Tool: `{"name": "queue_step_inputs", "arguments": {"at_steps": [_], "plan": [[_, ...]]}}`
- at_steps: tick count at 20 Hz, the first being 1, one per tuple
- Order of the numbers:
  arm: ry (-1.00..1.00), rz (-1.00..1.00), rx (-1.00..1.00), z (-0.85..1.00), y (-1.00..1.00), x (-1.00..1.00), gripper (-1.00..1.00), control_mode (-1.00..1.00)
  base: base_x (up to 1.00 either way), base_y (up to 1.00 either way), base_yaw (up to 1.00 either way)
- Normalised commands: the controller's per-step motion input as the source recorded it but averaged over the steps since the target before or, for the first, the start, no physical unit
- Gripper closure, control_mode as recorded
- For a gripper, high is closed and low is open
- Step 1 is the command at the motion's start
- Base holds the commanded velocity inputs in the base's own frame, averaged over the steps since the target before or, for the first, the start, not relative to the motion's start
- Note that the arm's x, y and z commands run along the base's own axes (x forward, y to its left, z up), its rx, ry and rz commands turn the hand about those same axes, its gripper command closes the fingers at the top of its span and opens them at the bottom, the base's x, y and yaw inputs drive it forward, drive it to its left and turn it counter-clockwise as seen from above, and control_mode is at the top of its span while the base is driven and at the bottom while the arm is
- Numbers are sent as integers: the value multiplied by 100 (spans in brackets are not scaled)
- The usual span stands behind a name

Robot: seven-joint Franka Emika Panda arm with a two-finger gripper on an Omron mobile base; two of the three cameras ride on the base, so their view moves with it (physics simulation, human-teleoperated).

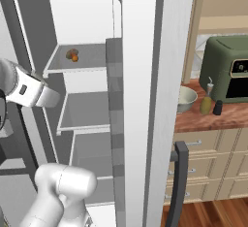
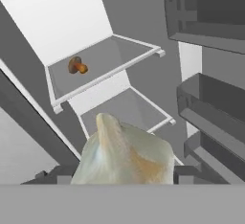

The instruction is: Retrieve the bottle and the shaker from the cabinet and place them next to the mixing bowl on the counter. Then add garlic from the fridge to the mixing bowl.

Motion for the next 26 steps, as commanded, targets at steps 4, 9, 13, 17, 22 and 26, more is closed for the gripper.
{"name": "queue_step_inputs", "arguments": {"at_steps": [4,9,13,17,22,26], "plan": [[0,0,0,0,0,-33,100,-100,0,0,0],[0,0,0,0,0,0,100,-100,0,0,0],[0,0,0,0,0,0,100,100,-3,0,0],[0,0,0,0,0,0,100,100,-92,0,0],[0,0,0,0,0,0,100,100,-100,0,-2],[0,0,0,0,0,0,100,100,-96,-2,-7]]}}
